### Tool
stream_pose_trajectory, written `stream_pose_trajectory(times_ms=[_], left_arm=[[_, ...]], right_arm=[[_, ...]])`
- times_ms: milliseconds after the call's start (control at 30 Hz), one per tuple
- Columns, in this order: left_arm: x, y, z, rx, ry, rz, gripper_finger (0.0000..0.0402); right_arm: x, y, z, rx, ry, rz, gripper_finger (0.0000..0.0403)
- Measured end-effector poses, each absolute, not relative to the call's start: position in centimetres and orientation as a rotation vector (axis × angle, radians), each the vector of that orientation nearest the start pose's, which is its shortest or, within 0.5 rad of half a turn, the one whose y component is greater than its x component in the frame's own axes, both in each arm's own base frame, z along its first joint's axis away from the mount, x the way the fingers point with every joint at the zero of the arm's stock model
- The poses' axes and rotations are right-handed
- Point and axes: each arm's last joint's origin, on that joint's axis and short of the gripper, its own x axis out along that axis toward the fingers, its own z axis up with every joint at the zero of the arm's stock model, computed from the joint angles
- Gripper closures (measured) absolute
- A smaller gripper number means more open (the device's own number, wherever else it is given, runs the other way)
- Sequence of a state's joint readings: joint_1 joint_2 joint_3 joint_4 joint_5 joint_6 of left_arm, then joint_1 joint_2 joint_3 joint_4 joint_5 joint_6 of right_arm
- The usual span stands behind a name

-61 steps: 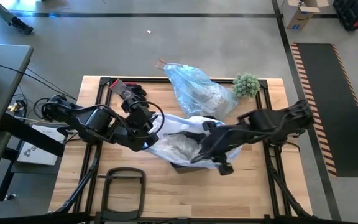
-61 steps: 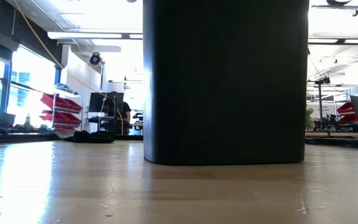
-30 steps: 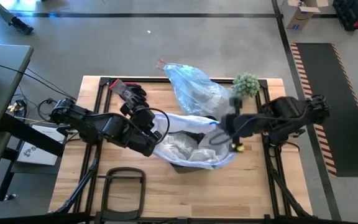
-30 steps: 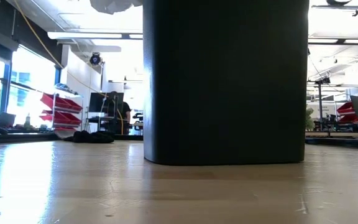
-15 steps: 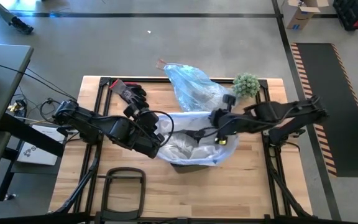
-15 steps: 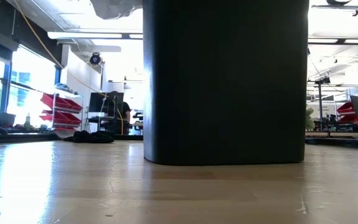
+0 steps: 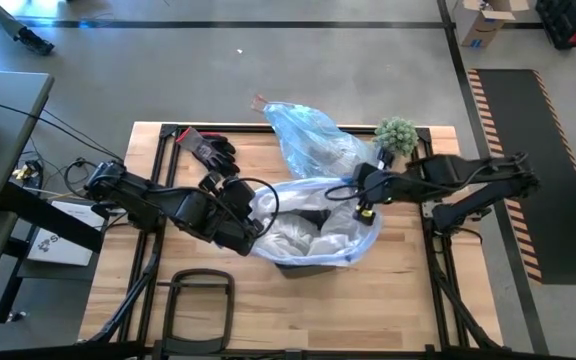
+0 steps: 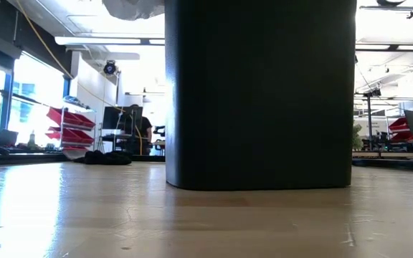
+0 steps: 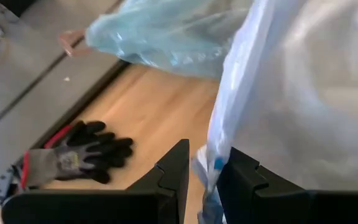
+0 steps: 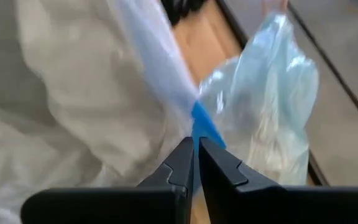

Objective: Place trash/remove bag and relplace

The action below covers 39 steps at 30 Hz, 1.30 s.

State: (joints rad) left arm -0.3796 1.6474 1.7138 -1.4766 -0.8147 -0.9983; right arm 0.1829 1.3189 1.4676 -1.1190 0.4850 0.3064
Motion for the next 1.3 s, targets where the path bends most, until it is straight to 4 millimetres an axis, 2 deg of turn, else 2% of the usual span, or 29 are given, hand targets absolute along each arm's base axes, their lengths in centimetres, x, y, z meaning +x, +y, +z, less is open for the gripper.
stream_pose_trajectory(times_ms=[200, 333, 633, 767, 867, 967, 1067, 1167, 1300], left_arm=[[28.1, -10.1, 35.3, -0.101, 0.855, 0.81, 0.0352], [28.5, -10.7, 34.6, -0.09, 0.876, 0.804, 0.0363], [29.4, -12.2, 33.1, 0.003, 0.851, 0.81, 0.0374], [29.1, -12.2, 33.6, -0.002, 0.84, 0.803, 0.0343], [29.2, -12.2, 33.5, 0.022, 0.86, 0.786, 0.0306], [28.4, -11.8, 34.9, 0.02, 0.842, 0.759, 0.027], [27.5, -11.4, 36.9, -0.037, 0.802, 0.728, 0.0245], [26.4, -11.4, 38.9, -0.09, 0.765, 0.665, 0.0233], [25.4, -12.0, 40.8, -0.107, 0.696, 0.538, 0.0232]], right_arm=[[24.2, 3.2, 34.4, -0.024, 0.944, -0.407, 0.0392], [24.0, 3.5, 33.6, -0.027, 0.967, -0.405, 0.0392], [22.1, 5.7, 35.2, -0.043, 0.858, -0.386, 0.0392], [20.7, 7.2, 35.4, -0.059, 0.86, -0.324, 0.0392], [19.7, 7.9, 35.8, -0.105, 0.824, -0.348, 0.0392], [18.4, 8.3, 36.7, -0.135, 0.72, -0.39, 0.0392], [17.4, 8.8, 37.6, -0.145, 0.638, -0.354, 0.0392], [17.0, 9.8, 38.6, -0.131, 0.554, -0.259, 0.0392], [17.4, 12.1, 40.0, -0.146, 0.425, -0.063, 0.0391]])
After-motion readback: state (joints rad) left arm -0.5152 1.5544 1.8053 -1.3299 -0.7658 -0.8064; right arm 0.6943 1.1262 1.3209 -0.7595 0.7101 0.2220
